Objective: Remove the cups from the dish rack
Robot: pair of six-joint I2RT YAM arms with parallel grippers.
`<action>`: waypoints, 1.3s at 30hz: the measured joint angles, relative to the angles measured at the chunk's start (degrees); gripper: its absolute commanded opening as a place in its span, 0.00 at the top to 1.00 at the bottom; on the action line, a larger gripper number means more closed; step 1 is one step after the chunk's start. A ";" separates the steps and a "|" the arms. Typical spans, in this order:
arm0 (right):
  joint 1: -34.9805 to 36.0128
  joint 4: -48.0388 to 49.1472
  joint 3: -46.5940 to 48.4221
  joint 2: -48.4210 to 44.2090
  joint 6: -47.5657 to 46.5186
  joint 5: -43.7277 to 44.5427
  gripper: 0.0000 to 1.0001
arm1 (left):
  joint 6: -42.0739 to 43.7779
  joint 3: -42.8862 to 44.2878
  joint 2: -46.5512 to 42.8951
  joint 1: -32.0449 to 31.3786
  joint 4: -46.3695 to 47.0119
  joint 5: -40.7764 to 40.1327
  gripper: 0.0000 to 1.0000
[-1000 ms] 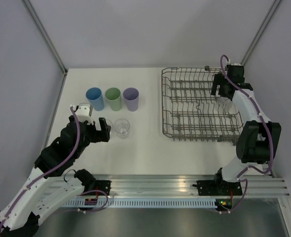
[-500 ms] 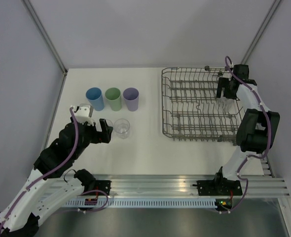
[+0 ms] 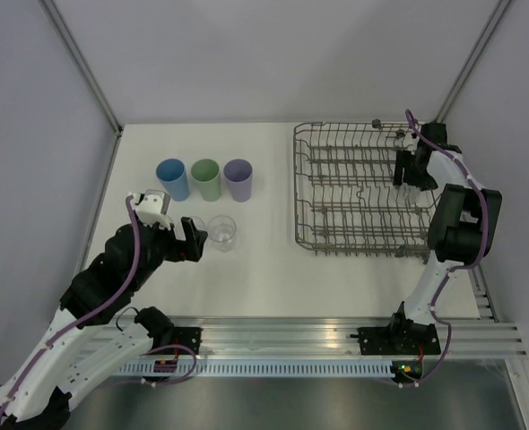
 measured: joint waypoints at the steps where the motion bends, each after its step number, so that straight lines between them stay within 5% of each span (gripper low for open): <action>1: -0.07 -0.11 0.09 0.00 0.09 -0.11 0.27 | 0.00 0.00 -0.04 0.00 0.11 0.04 0.00; 8: -0.13 -0.22 0.42 -0.02 0.17 0.46 0.44 | 0.00 0.00 -0.20 0.00 0.66 1.18 0.00; 29: 2.43 -0.90 0.35 -13.40 1.25 3.21 0.50 | 0.00 0.00 0.42 0.00 0.70 1.42 0.00; 39: 13.81 6.88 -9.49 -31.56 6.19 -10.84 0.53 | 0.02 0.11 4.57 0.13 0.98 1.46 0.00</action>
